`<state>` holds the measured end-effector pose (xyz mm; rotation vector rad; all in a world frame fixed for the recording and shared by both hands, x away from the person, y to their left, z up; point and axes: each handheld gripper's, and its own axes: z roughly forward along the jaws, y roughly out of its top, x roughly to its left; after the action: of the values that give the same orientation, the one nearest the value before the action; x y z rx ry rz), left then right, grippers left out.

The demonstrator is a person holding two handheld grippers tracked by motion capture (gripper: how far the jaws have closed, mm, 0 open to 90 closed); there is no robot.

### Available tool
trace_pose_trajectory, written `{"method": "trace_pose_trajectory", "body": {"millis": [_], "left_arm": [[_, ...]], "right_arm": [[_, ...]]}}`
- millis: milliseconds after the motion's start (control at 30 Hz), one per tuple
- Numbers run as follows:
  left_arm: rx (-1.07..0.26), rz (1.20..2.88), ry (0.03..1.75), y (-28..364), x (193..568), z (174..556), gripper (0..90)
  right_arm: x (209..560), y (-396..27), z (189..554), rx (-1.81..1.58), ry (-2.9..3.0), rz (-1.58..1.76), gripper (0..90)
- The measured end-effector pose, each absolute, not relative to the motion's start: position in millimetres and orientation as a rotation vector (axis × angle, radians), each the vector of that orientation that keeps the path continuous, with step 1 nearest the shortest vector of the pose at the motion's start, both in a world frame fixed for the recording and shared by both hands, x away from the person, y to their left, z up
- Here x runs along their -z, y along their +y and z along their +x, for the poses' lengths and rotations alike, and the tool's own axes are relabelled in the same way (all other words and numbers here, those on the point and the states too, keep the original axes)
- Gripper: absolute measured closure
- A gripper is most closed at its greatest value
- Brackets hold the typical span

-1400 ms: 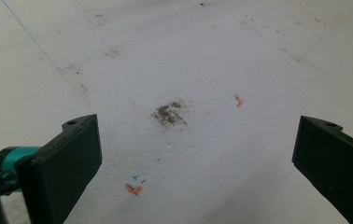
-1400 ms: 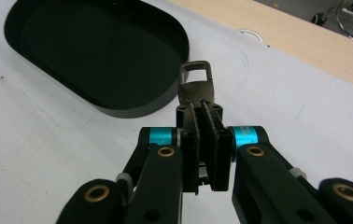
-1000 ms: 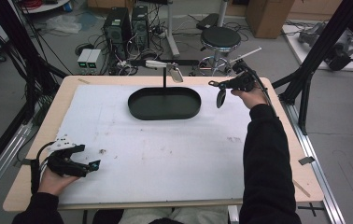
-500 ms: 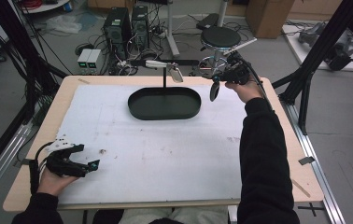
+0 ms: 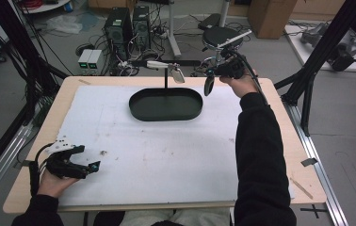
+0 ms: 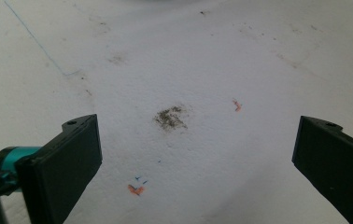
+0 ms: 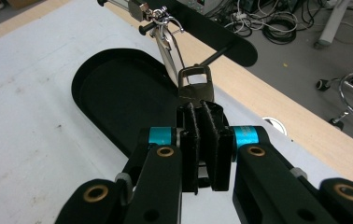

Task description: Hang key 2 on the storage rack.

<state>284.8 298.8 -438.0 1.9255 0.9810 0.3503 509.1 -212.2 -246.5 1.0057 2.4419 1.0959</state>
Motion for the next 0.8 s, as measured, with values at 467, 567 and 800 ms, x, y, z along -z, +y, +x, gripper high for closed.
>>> {"method": "trace_pose_trajectory", "body": {"millis": [467,567,800], "left_arm": [[-0.351,1.928,0.985,299,438,285,1.9],[-0.351,1.929,0.984,298,439,285,1.9],[-0.352,1.930,0.986,298,439,285,1.9]], "right_arm": [[259,-196,521,-1.038,2.440,1.050,85.2],[262,-194,522,-1.027,2.443,1.061,85.1],[272,-190,525,-0.990,2.434,1.099,84.4]]}}
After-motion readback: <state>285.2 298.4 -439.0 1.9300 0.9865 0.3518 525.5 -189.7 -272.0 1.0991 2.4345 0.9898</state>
